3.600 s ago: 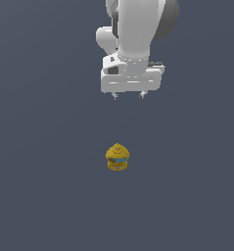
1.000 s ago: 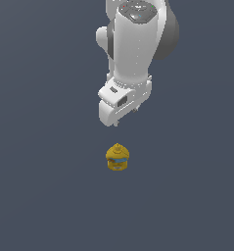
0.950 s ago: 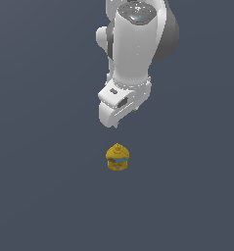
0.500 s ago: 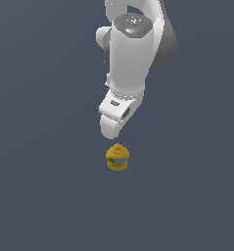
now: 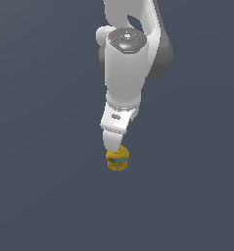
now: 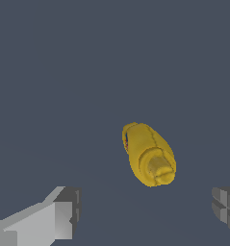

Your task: Pick up the object and move it to a goal position.

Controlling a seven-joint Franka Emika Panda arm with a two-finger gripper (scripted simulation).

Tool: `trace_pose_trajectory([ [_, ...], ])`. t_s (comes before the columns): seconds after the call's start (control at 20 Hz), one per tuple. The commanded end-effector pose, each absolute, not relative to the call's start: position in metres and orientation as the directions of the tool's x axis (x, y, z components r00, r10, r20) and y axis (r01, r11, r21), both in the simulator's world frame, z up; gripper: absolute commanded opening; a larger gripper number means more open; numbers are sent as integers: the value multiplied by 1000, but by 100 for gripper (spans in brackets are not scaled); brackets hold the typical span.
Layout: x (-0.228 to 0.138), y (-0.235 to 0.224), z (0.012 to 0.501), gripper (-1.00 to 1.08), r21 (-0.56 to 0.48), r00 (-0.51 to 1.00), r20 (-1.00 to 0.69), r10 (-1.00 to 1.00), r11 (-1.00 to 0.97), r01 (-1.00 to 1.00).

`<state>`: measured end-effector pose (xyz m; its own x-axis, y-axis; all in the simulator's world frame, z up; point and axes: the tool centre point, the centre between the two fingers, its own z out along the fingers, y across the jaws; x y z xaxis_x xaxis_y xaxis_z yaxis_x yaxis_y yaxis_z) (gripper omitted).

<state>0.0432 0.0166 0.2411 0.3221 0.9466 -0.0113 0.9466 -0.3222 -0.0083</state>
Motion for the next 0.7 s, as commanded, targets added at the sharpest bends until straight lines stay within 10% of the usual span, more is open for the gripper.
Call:
trace_pose_trajectory([
  [0.0, 49, 14, 237, 100, -7, 262, -9, 965, -263, 965],
  [0.65, 67, 6, 222, 100, -1, 64, -1, 998, -64, 998],
])
